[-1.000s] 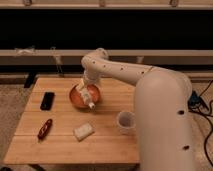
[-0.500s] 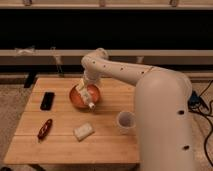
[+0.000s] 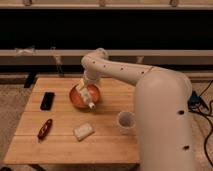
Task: Place the eraser on the white sponge
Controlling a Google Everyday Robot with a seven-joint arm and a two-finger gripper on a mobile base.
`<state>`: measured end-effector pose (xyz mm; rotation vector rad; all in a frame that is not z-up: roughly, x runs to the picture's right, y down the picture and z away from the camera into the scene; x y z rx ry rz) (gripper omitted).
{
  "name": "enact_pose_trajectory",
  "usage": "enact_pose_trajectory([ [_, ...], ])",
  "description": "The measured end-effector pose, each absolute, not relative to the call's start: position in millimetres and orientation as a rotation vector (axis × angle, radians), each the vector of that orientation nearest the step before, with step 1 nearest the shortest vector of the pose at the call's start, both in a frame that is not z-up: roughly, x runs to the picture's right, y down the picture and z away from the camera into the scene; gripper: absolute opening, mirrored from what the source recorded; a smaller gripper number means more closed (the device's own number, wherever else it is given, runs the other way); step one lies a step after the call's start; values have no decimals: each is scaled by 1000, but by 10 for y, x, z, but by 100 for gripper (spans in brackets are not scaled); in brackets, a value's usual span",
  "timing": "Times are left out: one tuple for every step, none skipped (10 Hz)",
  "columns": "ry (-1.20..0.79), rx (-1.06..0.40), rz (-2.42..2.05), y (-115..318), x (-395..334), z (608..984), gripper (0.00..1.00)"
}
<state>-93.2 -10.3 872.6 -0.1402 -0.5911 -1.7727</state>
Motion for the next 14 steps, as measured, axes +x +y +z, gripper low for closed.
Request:
enact_pose_trajectory([
  [-591, -140, -1773, -104, -932, 8726, 80],
  [-591, -140, -1773, -103, -932, 8726, 80],
  [-591, -140, -1773, -106, -936, 8725, 80],
  [-591, -137, -1780, -103, -943, 8717, 80],
  [-590, -128, -1794, -124, -974, 8678, 80],
  [-592, -112, -1822, -152, -1130, 8583, 80],
  [-597, -99, -1846, -176, -1344, 8483, 80],
  [-600, -86, -1870, -221, -1588, 8399, 80],
  [-610, -75, -1895, -256, -1882, 8317, 80],
  [-621, -64, -1922, -278, -2190, 8239, 80],
  [-630, -50, -1951, -313, -2509, 8164, 80],
  [-634, -52, -1973, -326, -2714, 8148, 80],
  [-642, -51, -1998, -345, -2964, 8135, 80],
  [-651, -53, -2028, -344, -3240, 8128, 80],
])
